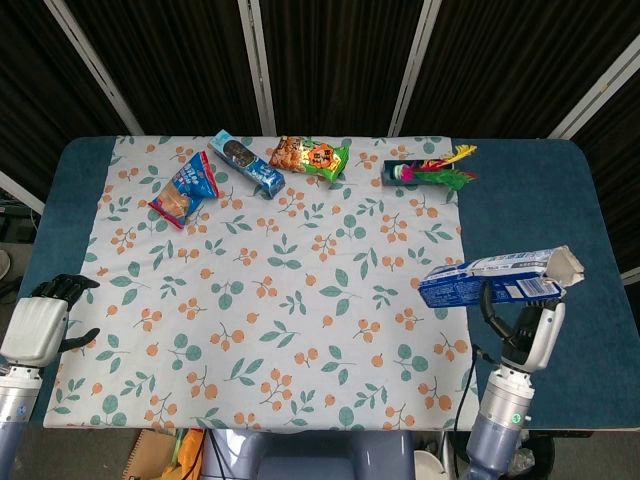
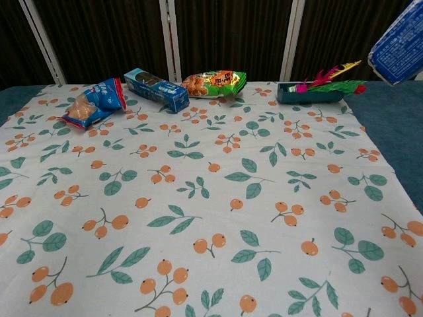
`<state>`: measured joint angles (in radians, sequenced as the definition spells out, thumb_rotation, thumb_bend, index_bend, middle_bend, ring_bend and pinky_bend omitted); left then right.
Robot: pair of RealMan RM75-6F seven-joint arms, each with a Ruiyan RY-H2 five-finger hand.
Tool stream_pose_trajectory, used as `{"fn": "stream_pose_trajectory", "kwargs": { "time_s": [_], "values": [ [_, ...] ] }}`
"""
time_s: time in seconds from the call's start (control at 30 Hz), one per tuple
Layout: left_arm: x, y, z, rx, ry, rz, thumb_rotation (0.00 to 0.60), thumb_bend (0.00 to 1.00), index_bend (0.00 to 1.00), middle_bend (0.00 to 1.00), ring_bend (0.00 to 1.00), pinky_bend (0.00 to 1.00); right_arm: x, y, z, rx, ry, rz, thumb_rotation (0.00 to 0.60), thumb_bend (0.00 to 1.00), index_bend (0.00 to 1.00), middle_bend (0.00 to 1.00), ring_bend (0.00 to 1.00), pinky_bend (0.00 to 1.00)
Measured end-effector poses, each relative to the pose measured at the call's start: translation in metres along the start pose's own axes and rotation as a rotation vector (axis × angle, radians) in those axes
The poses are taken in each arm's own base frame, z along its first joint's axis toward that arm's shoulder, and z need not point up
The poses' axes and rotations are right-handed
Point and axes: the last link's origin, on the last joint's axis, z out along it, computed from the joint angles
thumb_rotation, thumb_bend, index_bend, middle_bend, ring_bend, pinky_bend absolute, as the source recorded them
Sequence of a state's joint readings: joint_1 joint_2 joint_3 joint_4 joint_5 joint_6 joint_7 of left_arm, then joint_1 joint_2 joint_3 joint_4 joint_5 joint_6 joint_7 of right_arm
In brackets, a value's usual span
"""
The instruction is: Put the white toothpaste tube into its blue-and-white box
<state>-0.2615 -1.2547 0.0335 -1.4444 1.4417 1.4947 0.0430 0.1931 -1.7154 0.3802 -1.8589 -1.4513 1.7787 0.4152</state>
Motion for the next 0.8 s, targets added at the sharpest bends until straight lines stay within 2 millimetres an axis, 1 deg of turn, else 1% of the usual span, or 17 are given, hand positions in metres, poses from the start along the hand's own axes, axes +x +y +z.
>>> {"fn": "stream_pose_trajectory", "kwargs": {
  "time_s": [0.13,0.23,0.43,0.57,0.67,0.8],
  "values": [
    [0.000,0.000,0.000,0.000,-0.004,0.001,0.600,0.08,0.30,0.28,0.23,0.31,0.002,0.004,-0.002,-0.024,-0.053,-0.070,0.600,0.46,0.60,0.65,0.62,0.58],
    [0.000,0.000,0.000,-0.001,-0.005,0.002,0.600,0.08,0.30,0.28,0.23,0.31,0.003,0.010,-0.005,-0.059,-0.120,-0.163,0.600,0.46,0.59,0.65,0.62,0.58],
    [0.000,0.001,0.000,-0.006,-0.005,0.002,0.600,0.08,0.30,0.28,0.23,0.31,0.003,0.027,-0.015,-0.147,-0.322,-0.460,0.600,0.46,0.59,0.65,0.61,0.58],
    [0.000,0.001,0.000,-0.005,-0.008,-0.002,0.600,0.08,0.30,0.28,0.23,0.31,-0.002,0.045,-0.027,-0.229,-0.518,-0.683,0.600,0.46,0.57,0.65,0.59,0.58],
    [0.000,0.001,0.001,-0.003,-0.008,-0.004,0.600,0.08,0.30,0.28,0.23,0.31,-0.007,0.057,-0.034,-0.272,-0.635,-0.818,0.600,0.46,0.55,0.65,0.56,0.58],
    [-0.001,0.001,0.001,0.001,-0.012,-0.011,0.600,0.08,0.30,0.28,0.23,0.31,-0.015,0.070,-0.041,-0.296,-0.746,-0.960,0.600,0.46,0.53,0.65,0.54,0.58]
  ]
}}
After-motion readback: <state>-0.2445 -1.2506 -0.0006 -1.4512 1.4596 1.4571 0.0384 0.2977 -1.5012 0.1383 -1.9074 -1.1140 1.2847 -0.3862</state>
